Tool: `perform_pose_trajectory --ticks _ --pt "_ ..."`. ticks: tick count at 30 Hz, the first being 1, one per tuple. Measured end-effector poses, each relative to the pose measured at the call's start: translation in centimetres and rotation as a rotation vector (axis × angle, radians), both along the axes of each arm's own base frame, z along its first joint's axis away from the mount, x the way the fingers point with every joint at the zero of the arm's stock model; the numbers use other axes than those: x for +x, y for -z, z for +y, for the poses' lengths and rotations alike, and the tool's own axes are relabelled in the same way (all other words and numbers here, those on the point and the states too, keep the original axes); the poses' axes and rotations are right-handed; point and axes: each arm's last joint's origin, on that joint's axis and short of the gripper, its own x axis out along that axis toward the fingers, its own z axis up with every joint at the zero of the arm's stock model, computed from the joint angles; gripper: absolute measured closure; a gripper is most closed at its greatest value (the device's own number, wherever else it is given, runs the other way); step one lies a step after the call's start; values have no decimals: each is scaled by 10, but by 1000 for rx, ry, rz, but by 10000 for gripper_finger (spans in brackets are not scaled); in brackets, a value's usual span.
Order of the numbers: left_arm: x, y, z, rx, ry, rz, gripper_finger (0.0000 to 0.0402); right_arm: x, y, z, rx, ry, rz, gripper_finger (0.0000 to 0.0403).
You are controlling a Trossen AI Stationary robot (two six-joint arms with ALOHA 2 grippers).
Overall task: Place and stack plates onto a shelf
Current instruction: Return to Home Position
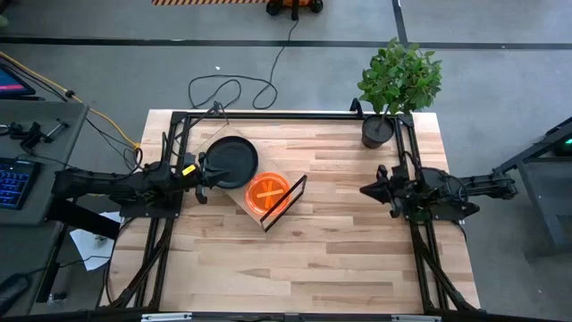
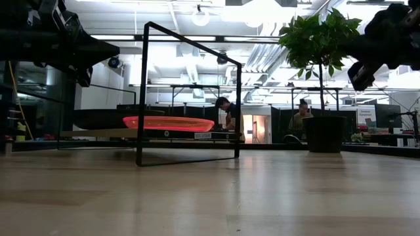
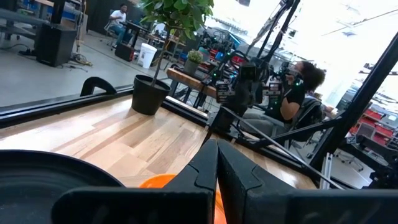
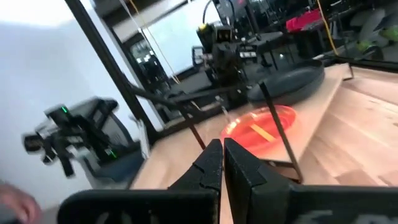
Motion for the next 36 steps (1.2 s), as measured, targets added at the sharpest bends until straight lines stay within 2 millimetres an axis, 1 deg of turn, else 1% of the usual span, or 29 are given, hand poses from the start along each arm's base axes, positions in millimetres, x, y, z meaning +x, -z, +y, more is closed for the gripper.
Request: perform_pose_trajectory --ticks 3,5,19,24,28,33,36 --pt "0 0 0 0 0 1 401 0 5 0 -47 2 46 403" --pt "0 0 0 0 0 2 401 0 5 0 -67 -2 47 403" --pt "-1 0 0 0 2 4 401 0 5 0 -69 -2 49 403" --pt "-11 -4 -2 1 16 -50 401 0 5 0 -68 -2 45 403" --pt "-18 -3 -2 1 16 -63 401 0 5 0 -69 -1 48 403" --pt "-17 5 -3 0 23 26 401 0 5 0 -69 -1 49 403" --pt "-17 6 -4 1 46 33 401 0 5 0 -69 -1 49 403"
